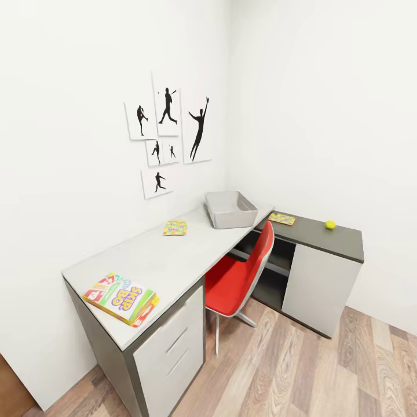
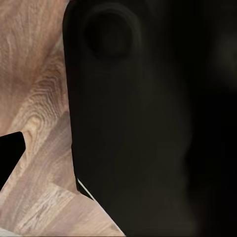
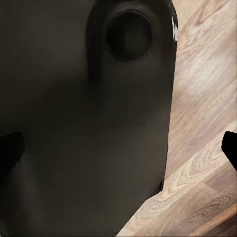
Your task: Put all the toys in the child's room - the three board games (two on the bed and one on the table), the two jigsaw puzzles on the table, and the tennis ball on the table - inside the toy box on the table in the child's room.
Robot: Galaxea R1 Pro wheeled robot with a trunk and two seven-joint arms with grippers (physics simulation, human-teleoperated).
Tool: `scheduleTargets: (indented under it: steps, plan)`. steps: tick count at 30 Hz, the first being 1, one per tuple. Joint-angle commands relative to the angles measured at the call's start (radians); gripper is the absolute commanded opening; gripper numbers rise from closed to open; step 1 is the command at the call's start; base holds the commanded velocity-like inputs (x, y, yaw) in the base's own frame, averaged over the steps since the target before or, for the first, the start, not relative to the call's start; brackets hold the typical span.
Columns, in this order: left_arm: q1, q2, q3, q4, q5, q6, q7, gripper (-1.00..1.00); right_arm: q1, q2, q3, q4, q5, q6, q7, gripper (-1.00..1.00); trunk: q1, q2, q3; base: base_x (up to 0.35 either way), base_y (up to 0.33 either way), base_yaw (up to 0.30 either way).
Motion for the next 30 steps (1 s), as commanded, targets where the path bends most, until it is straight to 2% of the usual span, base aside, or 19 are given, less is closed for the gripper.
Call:
scheduleTargets:
  steps: [1, 4, 30]
  plan:
    - [0.000, 0.000, 0.000, 0.000, 0.000, 0.000, 0.000, 1.00, 0.000, 0.000, 0.000, 0.000, 0.000, 0.000, 0.000, 1.00, 0.000, 0.000, 0.000, 0.000, 0.000, 0.000]
    - [0.009, 0.004, 0.000, 0.000, 0.006, 0.000, -0.001, 1.00, -0.011, 0.015, 0.002, -0.009, 0.002, 0.003, 0.012, 1.00, 0.000, 0.000, 0.000, 0.000, 0.000, 0.000]
    - [0.009, 0.004, 0.000, 0.000, 0.006, 0.000, -0.001, 1.00, -0.011, 0.015, 0.002, -0.009, 0.002, 0.003, 0.012, 1.00, 0.000, 0.000, 0.000, 0.000, 0.000, 0.000]
